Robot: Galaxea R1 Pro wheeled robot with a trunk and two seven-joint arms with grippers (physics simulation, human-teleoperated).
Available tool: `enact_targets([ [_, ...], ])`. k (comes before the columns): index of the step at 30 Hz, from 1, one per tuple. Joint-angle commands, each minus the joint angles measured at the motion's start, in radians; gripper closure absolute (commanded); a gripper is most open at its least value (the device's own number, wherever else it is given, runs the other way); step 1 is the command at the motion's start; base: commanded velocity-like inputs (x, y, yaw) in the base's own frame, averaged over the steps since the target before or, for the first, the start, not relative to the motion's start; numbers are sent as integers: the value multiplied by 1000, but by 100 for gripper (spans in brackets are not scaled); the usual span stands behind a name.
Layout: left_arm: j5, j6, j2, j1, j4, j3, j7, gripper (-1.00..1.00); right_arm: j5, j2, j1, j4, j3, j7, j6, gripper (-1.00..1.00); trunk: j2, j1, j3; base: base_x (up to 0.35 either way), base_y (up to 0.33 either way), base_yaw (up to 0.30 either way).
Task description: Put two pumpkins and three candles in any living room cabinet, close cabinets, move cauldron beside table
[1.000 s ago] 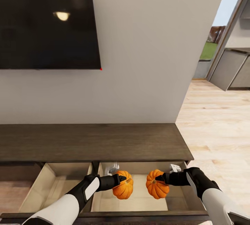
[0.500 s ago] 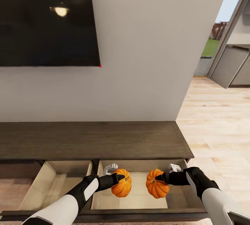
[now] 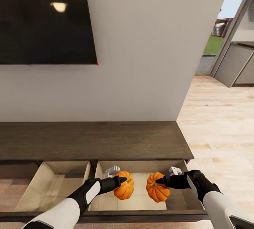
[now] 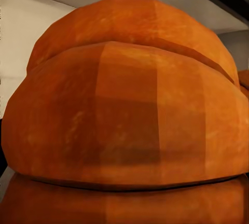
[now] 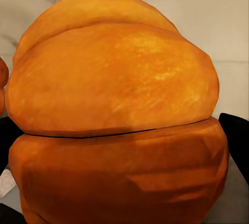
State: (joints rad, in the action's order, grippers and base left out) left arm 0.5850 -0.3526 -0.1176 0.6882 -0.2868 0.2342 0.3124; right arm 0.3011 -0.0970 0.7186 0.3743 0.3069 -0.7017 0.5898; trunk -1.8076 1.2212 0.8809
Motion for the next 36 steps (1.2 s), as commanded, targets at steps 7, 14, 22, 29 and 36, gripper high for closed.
enact_targets([
  [7, 7, 2, -1, 1, -1, 2, 0, 100, 10, 5, 0, 3, 8, -7, 3, 100, 0, 0, 12, 1, -1, 0],
  [14, 7, 4, -2, 1, -2, 2, -2, 100, 13, 6, -1, 1, 8, -1, -58, 100, 0, 0, 23, 85, -69, 0],
  [22, 15, -4, 4, -2, 0, -14, 1, 100, 12, 14, -2, -7, 8, 32, -139, 100, 0, 0, 36, 10, -8, 0],
  [29, 21, -6, 6, 2, -1, -27, 2, 100, 10, 14, -2, -8, 7, 34, -144, 100, -21, 11, 57, 0, 0, 0],
  [36, 21, -12, 7, 5, -12, -29, -5, 100, 10, 54, 0, -4, 9, 35, -143, 100, -35, 19, 74, 0, 0, 0],
])
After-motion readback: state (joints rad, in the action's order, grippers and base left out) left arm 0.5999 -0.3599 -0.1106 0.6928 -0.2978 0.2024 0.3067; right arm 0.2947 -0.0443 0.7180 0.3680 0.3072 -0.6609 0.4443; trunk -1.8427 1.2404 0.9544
